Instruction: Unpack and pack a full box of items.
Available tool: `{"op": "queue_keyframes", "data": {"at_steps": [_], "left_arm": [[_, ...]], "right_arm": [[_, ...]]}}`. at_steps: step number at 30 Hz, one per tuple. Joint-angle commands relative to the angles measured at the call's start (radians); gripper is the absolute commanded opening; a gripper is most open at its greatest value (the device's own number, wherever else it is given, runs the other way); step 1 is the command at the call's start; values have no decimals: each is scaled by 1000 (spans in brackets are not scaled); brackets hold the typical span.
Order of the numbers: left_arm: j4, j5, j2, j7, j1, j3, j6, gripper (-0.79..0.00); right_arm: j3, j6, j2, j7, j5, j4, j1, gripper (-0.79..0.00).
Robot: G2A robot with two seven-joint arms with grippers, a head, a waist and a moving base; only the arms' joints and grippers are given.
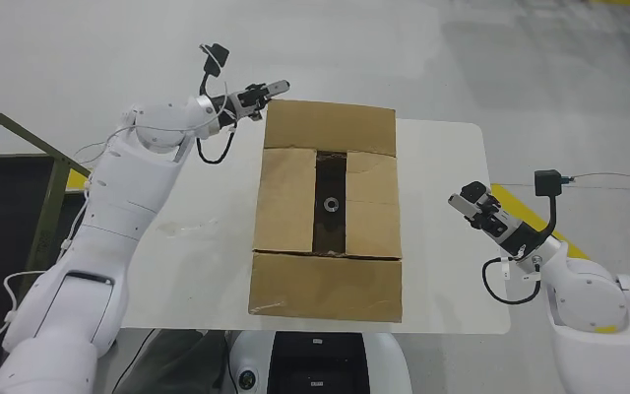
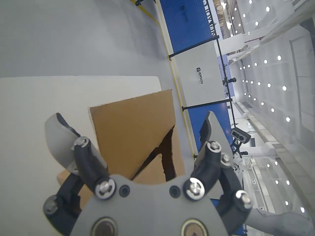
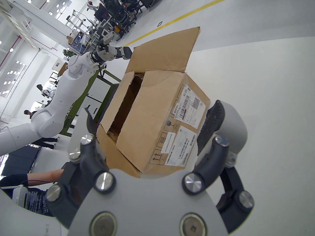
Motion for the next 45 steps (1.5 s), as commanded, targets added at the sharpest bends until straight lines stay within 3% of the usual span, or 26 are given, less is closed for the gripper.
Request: {"op": "queue_keyframes", "data": {"at_steps": [1, 16, 22, 25, 32, 35, 38, 45], "left_arm": [[6, -2, -2, -1, -4, 3, -1, 0], [6, -2, -2, -1, -4, 3, -1, 0], [29, 17, -4, 49, 6, -2, 24, 0], [77, 44, -10, 56, -6, 11, -5, 0], [248, -39, -42, -63, -78, 49, -141, 0], [304, -31, -58, -50, -107, 73, -175, 0], [355, -73, -81, -62, -130, 97, -187, 0], [499, -264, -130, -216, -191, 108, -208, 0]], "right_arm": [[0, 0, 0, 0, 0, 0, 0, 0], [0, 0, 0, 0, 0, 0, 0, 0], [0, 0, 0, 0, 0, 0, 0, 0], [0, 0, 0, 0, 0, 0, 0, 0], [0, 0, 0, 0, 0, 0, 0, 0], [0, 0, 0, 0, 0, 0, 0, 0], [0, 0, 0, 0, 0, 0, 0, 0], [0, 0, 0, 0, 0, 0, 0, 0]]}}
